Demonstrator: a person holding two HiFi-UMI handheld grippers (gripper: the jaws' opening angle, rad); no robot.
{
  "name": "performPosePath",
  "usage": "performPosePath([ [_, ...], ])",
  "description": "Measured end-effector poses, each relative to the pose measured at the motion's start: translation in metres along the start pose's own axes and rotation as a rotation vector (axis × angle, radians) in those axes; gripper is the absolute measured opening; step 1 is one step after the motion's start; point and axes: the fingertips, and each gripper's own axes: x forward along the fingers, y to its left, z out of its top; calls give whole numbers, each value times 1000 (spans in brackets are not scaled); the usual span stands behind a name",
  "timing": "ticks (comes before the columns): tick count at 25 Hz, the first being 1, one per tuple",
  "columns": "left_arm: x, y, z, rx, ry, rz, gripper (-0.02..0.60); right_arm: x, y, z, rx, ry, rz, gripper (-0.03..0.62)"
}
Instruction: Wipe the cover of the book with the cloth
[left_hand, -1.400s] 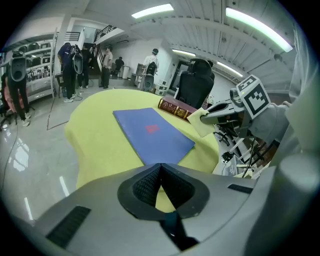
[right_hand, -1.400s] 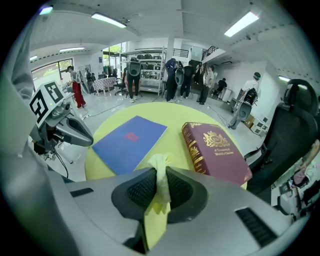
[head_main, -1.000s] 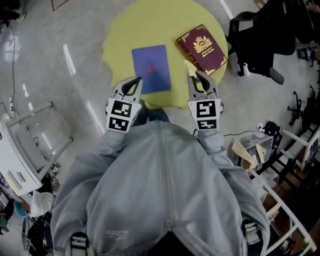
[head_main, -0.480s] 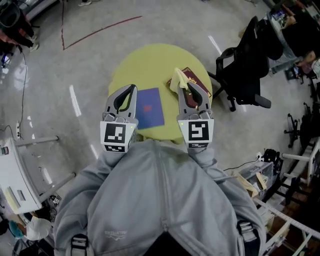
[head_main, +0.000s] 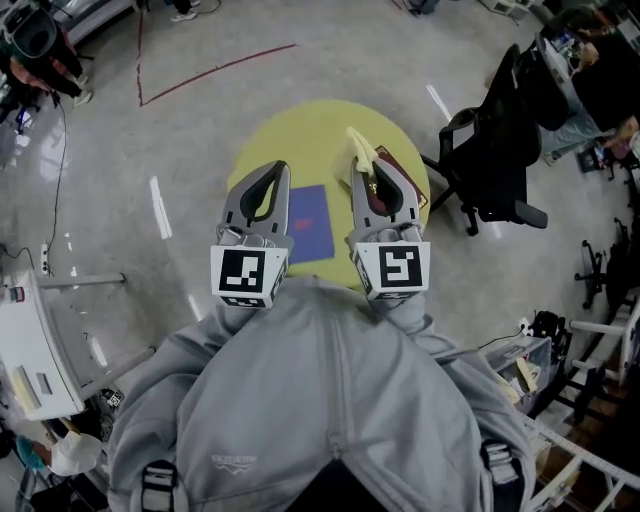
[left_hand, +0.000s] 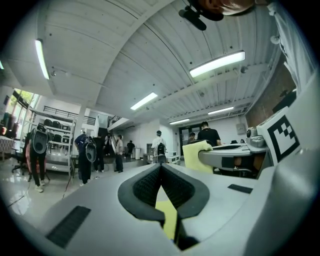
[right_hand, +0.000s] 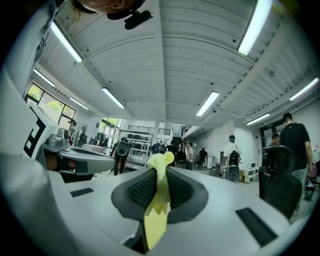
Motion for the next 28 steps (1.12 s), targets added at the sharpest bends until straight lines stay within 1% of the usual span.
performPosePath([
  [5, -6, -4, 7, 12, -15, 16, 18, -6, 6, 6, 6, -25, 11, 55],
  [17, -33, -12, 1, 15, -2, 7, 18, -28, 26, 7, 18, -21, 21, 55],
  [28, -50, -18, 5, 23, -22, -12, 18, -43, 38, 15, 8, -47, 10, 55],
])
